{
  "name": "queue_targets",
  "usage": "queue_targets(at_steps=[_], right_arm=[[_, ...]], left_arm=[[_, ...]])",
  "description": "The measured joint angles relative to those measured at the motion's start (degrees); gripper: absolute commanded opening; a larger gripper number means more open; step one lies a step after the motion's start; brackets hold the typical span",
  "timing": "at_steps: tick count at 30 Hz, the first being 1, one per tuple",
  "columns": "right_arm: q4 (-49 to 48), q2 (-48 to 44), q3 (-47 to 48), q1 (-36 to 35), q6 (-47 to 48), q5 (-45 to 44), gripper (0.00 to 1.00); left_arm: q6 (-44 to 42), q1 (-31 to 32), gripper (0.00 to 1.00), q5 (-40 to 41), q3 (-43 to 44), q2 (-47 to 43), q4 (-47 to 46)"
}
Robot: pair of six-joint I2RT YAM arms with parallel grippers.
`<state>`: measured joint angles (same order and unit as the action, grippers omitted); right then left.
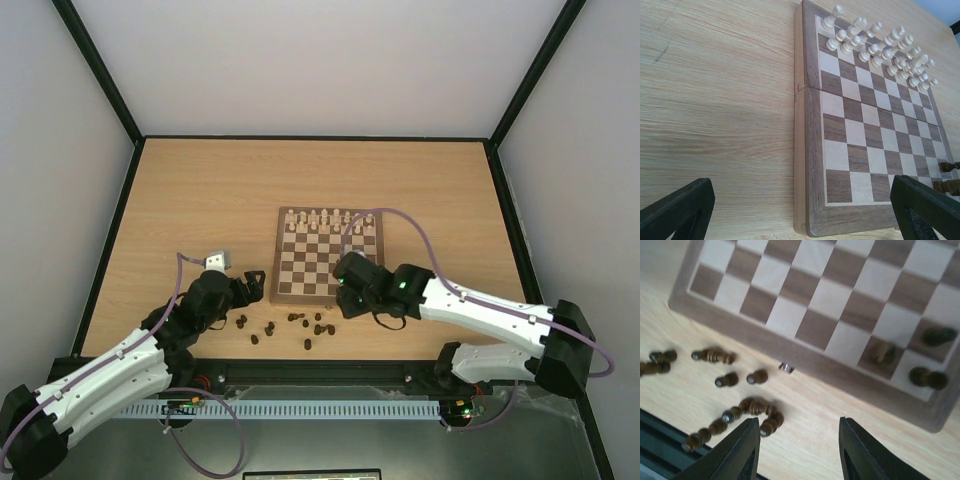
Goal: Set up the chess pieces on the board
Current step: Adjust the chess piece at the center of the board.
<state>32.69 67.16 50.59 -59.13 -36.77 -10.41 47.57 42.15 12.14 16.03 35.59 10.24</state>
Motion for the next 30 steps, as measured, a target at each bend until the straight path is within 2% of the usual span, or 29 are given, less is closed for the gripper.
queue_targets(at_steps=[6,12,18,30], right_arm=[[-0.94,5.53,-1.22,-5.22,-3.39,0.94,0.44],[-3.43,11.47,-1.31,-7.52,-4.55,1.68,0.44],[-5.18,12.9,-1.55,-8.26,-4.98,2.45,0.44],[-7.08,16.06,-3.08,-10.21,-6.64,2.69,0.34]], left_arm=[[0.0,0.0,0.99,0.0,0.02,-0.2,0.07],[0.0,0.0,0.99,0.17,0.02,-0.55,0.83],[0.02,0.0,0.99,0.22,0.02,-0.7,1.16],[0.02,0.0,0.99,0.37,0.02,-0.72,1.29]])
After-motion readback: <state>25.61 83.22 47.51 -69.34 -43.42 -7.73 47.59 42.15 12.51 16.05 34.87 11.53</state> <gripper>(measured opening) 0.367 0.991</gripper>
